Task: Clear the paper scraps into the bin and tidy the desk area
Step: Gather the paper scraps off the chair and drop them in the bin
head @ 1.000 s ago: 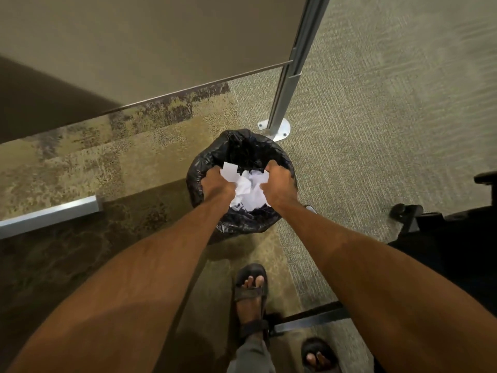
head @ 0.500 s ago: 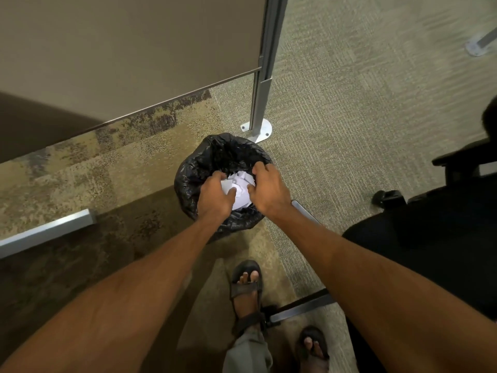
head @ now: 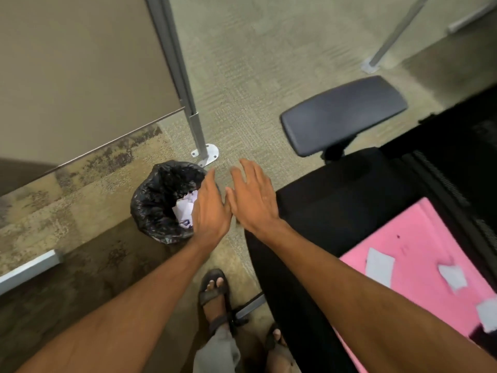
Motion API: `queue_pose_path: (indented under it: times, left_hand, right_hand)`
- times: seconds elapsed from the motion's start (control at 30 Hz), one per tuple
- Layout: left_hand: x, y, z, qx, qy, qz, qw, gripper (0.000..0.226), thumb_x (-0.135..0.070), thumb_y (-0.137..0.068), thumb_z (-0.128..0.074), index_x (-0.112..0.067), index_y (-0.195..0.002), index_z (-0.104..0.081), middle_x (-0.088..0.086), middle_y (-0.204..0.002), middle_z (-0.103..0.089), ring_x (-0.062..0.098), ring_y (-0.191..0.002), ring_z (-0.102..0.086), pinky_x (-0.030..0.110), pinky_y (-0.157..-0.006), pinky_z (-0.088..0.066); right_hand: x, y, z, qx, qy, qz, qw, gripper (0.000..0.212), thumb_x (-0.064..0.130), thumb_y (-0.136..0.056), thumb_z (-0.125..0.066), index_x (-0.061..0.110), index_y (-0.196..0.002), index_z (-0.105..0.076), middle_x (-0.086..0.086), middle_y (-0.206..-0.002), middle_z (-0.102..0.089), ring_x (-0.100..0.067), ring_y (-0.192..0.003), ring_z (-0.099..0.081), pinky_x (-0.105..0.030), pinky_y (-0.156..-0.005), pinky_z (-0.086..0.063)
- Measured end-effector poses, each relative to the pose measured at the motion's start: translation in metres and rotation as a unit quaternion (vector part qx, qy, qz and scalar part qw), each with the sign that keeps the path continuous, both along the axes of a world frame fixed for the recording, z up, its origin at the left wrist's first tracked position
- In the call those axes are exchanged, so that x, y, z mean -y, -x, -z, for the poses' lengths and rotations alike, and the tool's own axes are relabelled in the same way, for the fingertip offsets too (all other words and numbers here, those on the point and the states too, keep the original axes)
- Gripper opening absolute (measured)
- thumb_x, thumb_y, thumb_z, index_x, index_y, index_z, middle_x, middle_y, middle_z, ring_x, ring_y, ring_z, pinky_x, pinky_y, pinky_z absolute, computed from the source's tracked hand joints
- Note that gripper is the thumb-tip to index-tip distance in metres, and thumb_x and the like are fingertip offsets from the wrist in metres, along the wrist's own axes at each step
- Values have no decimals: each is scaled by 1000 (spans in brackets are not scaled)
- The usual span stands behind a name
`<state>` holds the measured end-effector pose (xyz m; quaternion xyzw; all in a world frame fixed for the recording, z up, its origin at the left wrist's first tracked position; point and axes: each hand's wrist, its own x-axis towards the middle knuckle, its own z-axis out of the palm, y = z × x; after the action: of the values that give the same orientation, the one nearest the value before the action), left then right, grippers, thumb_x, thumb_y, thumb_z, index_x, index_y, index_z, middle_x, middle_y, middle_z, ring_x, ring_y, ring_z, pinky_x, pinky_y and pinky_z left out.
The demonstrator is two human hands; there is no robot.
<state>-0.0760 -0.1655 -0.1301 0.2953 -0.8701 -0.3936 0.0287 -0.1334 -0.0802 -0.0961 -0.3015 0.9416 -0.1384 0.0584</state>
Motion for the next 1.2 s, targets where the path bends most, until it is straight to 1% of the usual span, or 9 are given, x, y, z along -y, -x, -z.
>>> queue_pose_path:
  times: [0.1, 0.27, 0.47, 0.53, 0.67, 0.8, 0.97, 1.1, 1.2]
  left_hand:
    - [-26, 1, -25, -27, 40, 19, 999, 56, -30, -98, -43, -15, -148, -22, 8, -152, -35, 25, -137, -36, 43, -108, -31]
    - [-82, -2, -59, -15, 125, 117, 985, 57, -32, -98, -45, -3, -144, -29, 20, -153, -28, 33, -141, -28, 46, -114, -28]
    - [-173, -14, -73, -27, 156, 264, 952, 50, -19, -89, -60, -9, -136, -46, 14, -142, -47, 28, -130, -46, 44, -102, -39]
    - [-200, -15, -71, -19, 173, 312, 934, 51, -24, -89, -61, -14, -137, -45, 10, -139, -49, 26, -126, -49, 42, -98, -41]
    - [-240, -9, -59, 30, 215, 416, 883, 59, -43, -94, -52, -24, -145, -31, 4, -149, -37, 21, -132, -40, 37, -103, -35]
    - [-258, -2, -51, 24, 257, 479, 839, 63, -44, -93, -54, -27, -148, -28, 3, -149, -39, 23, -130, -40, 39, -98, -35]
    - [-266, -1, -45, 37, 288, 531, 796, 66, -40, -93, -55, -28, -149, -22, 1, -150, -36, 24, -134, -37, 43, -104, -33]
    - [-269, 1, -47, 41, 289, 526, 799, 68, -36, -92, -59, -24, -149, -25, 1, -146, -43, 24, -132, -40, 42, -104, -36]
    - [-271, 6, -51, 62, 273, 515, 810, 67, -36, -86, -68, -22, -143, -36, 1, -133, -54, 22, -122, -49, 38, -100, -37]
  right_hand:
    - [-32, -3, -22, -14, 14, 21, 1000, 43, 36, -96, -46, 11, -131, -46, -16, -142, -44, -31, -134, -37, -44, -110, -31]
    - [-105, -17, -44, 47, 3, 110, 993, 56, 47, -99, -29, 13, -143, -33, -16, -155, -27, -30, -145, -18, -48, -119, -16]
    - [-202, -41, -46, 86, -12, 215, 973, 52, 43, -100, -29, 15, -144, -33, -12, -157, -23, -27, -146, -17, -43, -120, -15]
    - [-231, -47, -44, 93, -21, 252, 963, 52, 42, -100, -32, 15, -144, -33, -11, -157, -25, -27, -145, -20, -42, -119, -17]
    - [-285, -56, -31, 103, -78, 316, 940, 54, 42, -101, -30, 19, -149, -20, -8, -160, -16, -28, -147, -15, -39, -120, -9]
    - [-337, -55, -24, 86, -92, 371, 920, 48, 25, -101, -37, 19, -147, -25, -10, -158, -21, -29, -146, -16, -41, -118, -18]
    - [-374, -52, -22, 89, -119, 406, 902, 59, 10, -96, -45, 24, -148, -22, -11, -158, -18, -33, -145, -17, -44, -113, -33]
    - [-386, -53, -18, 120, -116, 406, 899, 63, 9, -92, -55, 25, -146, -28, -10, -153, -28, -30, -135, -36, -39, -102, -44]
    - [-385, -51, -18, 110, -123, 400, 901, 57, 8, -87, -63, 20, -136, -38, -11, -134, -47, -28, -114, -52, -40, -88, -54]
